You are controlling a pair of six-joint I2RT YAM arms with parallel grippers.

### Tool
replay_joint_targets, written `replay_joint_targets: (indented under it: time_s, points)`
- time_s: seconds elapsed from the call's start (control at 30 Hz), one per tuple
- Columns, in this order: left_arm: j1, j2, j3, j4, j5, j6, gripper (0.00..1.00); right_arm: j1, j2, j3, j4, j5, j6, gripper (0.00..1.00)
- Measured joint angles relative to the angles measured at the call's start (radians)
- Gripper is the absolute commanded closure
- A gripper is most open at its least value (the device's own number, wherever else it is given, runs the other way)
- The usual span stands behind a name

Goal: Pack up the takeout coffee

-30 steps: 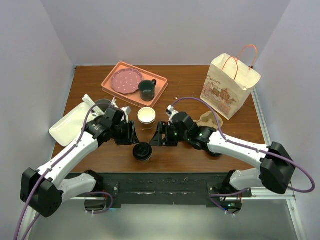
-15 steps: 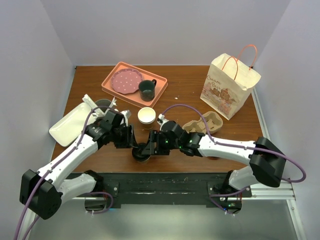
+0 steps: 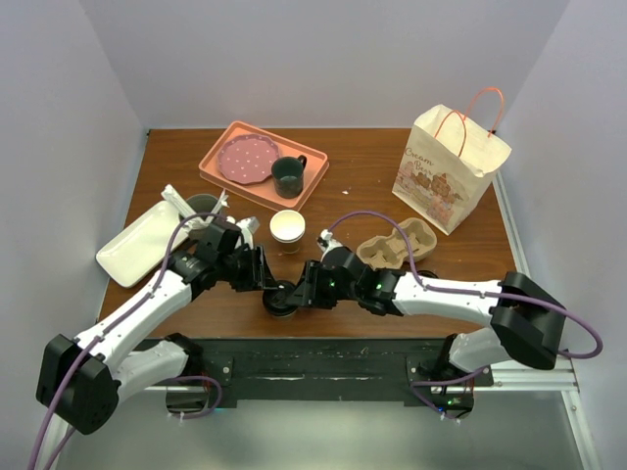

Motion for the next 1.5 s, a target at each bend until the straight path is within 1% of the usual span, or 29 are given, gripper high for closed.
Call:
replay_joint_targets:
  time_s: [0.13,0.27,0.5,0.7,0.83,0.93,1.07,1.2,1.23,1.33,1.5]
  points:
    - [0.002,-0.013,-0.027,0.036,0.013,-0.015,0.58,0.0,-0.016,-0.06,0.088,0.004,0.013,0.64]
    - [0.003,-0.031,-0.049,0.067,0.027,-0.024,0.57,0.0,-0.034,-0.122,0.175,0.01,0.026,0.64]
    - [0.003,-0.036,-0.063,0.09,0.053,-0.045,0.57,-0.001,-0.056,-0.142,0.196,0.032,-0.019,0.64]
    - [0.01,-0.043,-0.067,0.09,0.059,-0.068,0.57,-0.03,-0.041,-0.071,0.098,0.031,-0.137,0.63]
    - [0.01,-0.051,-0.074,0.102,0.061,-0.081,0.58,-0.1,-0.014,-0.012,0.043,0.002,-0.255,0.63]
    - [0.005,-0.058,-0.087,0.107,0.092,-0.095,0.58,-0.158,0.001,0.03,0.024,0.001,-0.335,0.62]
    - [-0.002,-0.058,-0.101,0.123,0.115,-0.101,0.58,-0.171,0.012,0.064,-0.016,-0.023,-0.418,0.59]
    - [-0.002,-0.057,-0.105,0.132,0.121,-0.113,0.58,-0.175,0.013,0.071,-0.035,-0.029,-0.438,0.52]
    - [-0.002,-0.056,-0.107,0.135,0.123,-0.115,0.58,-0.177,0.01,0.071,-0.042,-0.029,-0.436,0.47]
    - [-0.002,-0.051,-0.108,0.142,0.132,-0.116,0.58,-0.181,-0.003,0.079,-0.089,-0.016,-0.431,0.4]
    - [-0.002,-0.045,-0.108,0.146,0.139,-0.116,0.58,-0.187,-0.049,0.097,-0.197,0.008,-0.406,0.38]
